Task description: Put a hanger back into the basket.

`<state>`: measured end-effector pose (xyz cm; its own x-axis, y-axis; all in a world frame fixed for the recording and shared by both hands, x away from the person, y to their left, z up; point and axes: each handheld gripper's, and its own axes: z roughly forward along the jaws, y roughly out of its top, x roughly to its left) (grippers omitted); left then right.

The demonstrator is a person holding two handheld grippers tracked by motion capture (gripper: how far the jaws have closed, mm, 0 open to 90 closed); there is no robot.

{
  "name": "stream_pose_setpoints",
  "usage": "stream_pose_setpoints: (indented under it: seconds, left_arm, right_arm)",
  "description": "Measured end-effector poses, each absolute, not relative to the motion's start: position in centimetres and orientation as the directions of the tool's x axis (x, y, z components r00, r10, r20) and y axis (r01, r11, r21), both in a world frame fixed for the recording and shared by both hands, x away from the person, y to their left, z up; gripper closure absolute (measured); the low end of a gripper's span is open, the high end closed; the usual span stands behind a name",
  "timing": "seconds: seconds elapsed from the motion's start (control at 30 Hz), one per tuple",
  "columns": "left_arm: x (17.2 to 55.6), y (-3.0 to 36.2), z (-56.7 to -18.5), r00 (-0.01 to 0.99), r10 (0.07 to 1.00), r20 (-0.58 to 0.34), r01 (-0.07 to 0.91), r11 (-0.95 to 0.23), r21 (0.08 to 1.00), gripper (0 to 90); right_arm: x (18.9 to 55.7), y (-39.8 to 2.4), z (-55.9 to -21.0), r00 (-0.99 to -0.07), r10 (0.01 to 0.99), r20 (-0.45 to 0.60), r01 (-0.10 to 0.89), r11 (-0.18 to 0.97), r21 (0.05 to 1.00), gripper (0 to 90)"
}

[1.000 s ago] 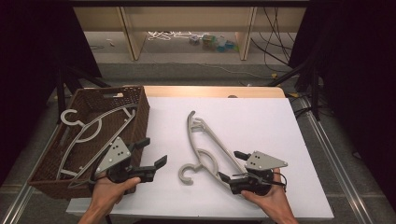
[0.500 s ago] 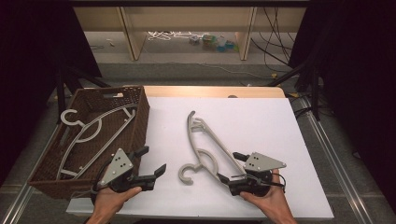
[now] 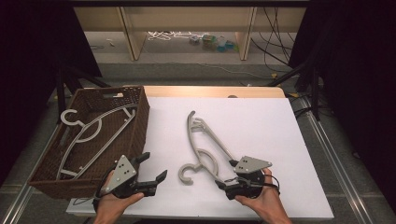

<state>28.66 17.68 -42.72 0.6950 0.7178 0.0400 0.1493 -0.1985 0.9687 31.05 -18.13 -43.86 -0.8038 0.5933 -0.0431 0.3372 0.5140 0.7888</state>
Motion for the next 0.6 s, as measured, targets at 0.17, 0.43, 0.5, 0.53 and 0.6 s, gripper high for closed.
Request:
stream_pose_setpoints:
  seconds: [0.17, 0.43, 0.5, 0.53, 0.6]
  left_arm:
    - [28.8, 17.7, -42.9, 0.702, 0.711, 0.044, 0.144, -0.202, 0.969, 18.3]
    - [28.7, 17.6, -43.0, 0.707, 0.706, 0.04, 0.154, -0.209, 0.966, 18.4]
    - [28.7, 17.5, -43.0, 0.707, 0.707, 0.031, 0.159, -0.202, 0.966, 18.5]
    - [28.8, 17.5, -43.1, 0.712, 0.701, 0.029, 0.154, -0.196, 0.968, 18.5]
    - [28.8, 17.5, -43.1, 0.713, 0.7, 0.029, 0.155, -0.198, 0.968, 18.5]
  right_arm:
    - [31.6, -17.2, -44.9, -0.807, 0.589, -0.035, 0.382, 0.568, 0.729, 26.8]
    - [32.5, -15.8, -46.2, -0.814, 0.578, -0.062, 0.427, 0.667, 0.611, 40.1]
    - [32.8, -15.8, -46.4, -0.817, 0.573, -0.064, 0.429, 0.679, 0.596, 44.6]
    - [32.8, -15.7, -46.5, -0.814, 0.578, -0.054, 0.447, 0.684, 0.577, 46.6]
    - [33.0, -15.7, -46.6, -0.819, 0.572, -0.044, 0.449, 0.688, 0.571, 50.8]
